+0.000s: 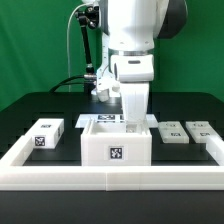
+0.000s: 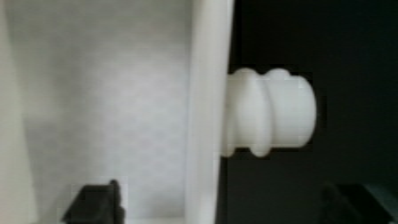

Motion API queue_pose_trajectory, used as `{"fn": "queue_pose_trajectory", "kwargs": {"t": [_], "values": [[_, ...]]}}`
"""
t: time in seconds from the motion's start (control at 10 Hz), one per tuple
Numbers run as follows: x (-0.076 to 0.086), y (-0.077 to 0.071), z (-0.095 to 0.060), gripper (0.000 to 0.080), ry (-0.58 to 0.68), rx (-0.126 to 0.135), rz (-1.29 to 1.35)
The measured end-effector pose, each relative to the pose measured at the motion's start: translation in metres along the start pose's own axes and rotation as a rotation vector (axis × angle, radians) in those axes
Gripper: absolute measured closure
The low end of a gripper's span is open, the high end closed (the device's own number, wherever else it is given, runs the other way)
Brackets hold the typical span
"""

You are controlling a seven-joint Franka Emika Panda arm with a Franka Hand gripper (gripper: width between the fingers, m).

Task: Assemble cabinet

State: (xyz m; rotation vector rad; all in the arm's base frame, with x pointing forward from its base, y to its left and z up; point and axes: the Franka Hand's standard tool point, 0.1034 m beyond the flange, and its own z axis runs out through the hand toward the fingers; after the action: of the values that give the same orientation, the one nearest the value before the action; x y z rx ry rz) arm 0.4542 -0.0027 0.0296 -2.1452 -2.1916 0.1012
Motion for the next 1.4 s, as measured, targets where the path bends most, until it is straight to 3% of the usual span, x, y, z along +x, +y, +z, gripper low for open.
{"fn": "queue_pose_trajectory", "kwargs": {"t": [0.1, 0.3, 0.4, 0.5, 1.1, 1.4], "values": [[0.000, 0.000, 0.000, 0.0380, 0.000, 0.000, 0.000], [0.000, 0.000, 0.000, 0.0657, 0.000, 0.000, 0.000], [0.000, 0.000, 0.000, 0.0657, 0.000, 0.000, 0.000], [0.000, 0.000, 0.000, 0.0763, 0.000, -0.002, 0.000], [0.001, 0.001, -0.001, 0.0763, 0.000, -0.003, -0.001], [0.020, 0.013, -0.003, 0.0762, 0.009, -0.017, 0.007]]}}
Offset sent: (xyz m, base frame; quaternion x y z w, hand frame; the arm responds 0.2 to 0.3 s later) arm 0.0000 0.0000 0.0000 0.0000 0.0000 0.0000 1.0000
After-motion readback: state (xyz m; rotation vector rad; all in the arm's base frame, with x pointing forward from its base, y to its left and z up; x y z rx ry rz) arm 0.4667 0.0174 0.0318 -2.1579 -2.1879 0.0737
